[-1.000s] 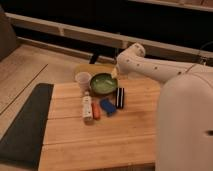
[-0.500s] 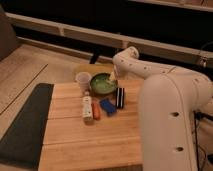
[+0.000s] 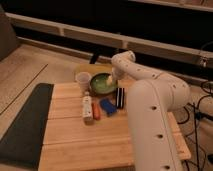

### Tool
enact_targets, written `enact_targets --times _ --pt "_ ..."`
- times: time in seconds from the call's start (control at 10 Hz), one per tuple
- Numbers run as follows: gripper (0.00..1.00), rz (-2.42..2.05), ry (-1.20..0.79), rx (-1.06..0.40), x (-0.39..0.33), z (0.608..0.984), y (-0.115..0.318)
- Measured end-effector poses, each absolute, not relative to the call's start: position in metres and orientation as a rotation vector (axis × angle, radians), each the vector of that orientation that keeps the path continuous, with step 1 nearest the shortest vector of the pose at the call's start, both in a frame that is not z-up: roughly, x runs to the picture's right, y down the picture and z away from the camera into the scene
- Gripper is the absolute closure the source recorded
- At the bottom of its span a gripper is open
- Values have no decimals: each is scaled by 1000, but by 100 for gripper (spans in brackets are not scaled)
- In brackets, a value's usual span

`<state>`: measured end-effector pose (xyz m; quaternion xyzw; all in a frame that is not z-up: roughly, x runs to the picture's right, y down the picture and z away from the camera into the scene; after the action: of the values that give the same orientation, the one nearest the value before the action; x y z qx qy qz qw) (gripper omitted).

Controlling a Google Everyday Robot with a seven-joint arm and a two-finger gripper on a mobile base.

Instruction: Pick up the ceramic bowl

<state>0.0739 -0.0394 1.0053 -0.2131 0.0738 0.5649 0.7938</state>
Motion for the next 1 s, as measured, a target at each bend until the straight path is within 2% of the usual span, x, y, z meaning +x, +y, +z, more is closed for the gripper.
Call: enact_targets --times 0.1,0.2,0.4,0.5,0.8,1.0 --pt "35 1215 169 -480 74 1012 -36" --pt "40 1218 182 -492 77 1018 -33" --pt "58 1230 190 -487 85 1026 -38" --pt "71 1238 192 -476 90 1028 -44" --pt "97 1263 200 -472 97 1032 -48" --pt "100 1284 193 -458 98 1032 -57"
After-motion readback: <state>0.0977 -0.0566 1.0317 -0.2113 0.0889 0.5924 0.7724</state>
